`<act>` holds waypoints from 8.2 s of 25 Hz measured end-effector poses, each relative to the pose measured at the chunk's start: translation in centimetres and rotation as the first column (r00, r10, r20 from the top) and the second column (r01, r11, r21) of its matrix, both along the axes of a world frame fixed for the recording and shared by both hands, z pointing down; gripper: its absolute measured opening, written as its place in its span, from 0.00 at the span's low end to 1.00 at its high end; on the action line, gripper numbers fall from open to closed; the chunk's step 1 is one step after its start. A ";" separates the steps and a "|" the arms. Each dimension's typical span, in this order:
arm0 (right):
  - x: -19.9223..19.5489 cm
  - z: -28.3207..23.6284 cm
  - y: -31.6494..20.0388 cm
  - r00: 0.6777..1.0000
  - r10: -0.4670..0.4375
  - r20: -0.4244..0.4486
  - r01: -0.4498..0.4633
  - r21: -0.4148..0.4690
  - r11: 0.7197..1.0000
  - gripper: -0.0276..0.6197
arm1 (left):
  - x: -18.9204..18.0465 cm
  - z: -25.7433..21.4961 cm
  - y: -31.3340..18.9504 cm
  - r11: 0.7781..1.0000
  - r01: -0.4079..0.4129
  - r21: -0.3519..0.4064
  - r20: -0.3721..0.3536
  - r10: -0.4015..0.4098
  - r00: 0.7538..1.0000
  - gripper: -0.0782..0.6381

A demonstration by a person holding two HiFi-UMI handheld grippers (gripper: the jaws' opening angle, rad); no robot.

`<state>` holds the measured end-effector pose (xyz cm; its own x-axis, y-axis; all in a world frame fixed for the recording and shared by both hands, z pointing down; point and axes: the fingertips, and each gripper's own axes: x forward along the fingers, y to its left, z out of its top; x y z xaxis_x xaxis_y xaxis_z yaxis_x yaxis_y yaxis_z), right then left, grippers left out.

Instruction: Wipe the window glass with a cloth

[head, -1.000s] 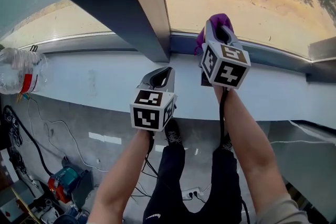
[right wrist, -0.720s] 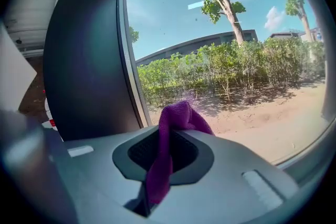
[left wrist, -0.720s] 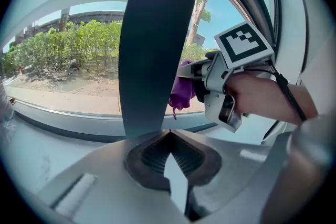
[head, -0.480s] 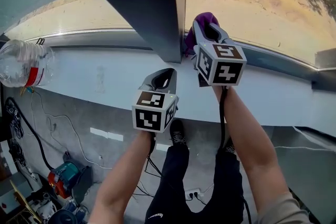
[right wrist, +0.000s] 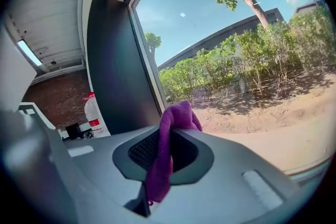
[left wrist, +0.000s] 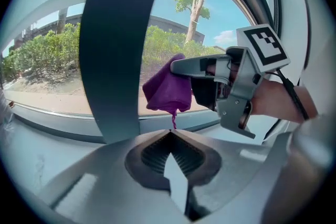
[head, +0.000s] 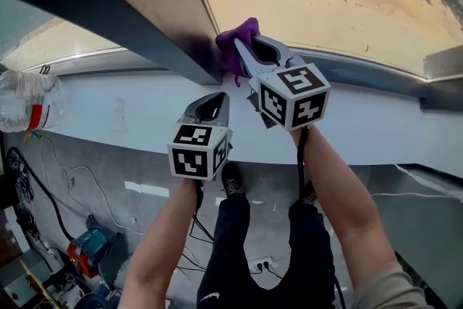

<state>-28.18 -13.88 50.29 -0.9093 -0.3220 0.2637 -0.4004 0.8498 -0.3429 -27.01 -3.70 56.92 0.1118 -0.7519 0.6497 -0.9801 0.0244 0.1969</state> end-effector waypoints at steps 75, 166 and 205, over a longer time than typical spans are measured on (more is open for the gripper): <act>23.5 10.2 -12.4 0.812 0.531 -0.245 -0.560 -0.065 0.826 0.14 | 11.6 2.7 -6.9 0.992 -0.125 0.005 -0.087 0.125 0.988 0.11; 54.9 17.6 -24.0 0.690 0.557 -0.462 -0.634 -0.015 0.773 0.14 | 31.8 6.3 -14.1 0.975 -0.222 -0.026 -0.118 0.218 0.969 0.11; 0.0 17.6 -3.8 0.906 0.282 -0.315 -0.363 -0.239 0.901 0.14 | -4.0 4.4 3.8 0.999 -0.003 -0.043 -0.086 -0.001 0.996 0.11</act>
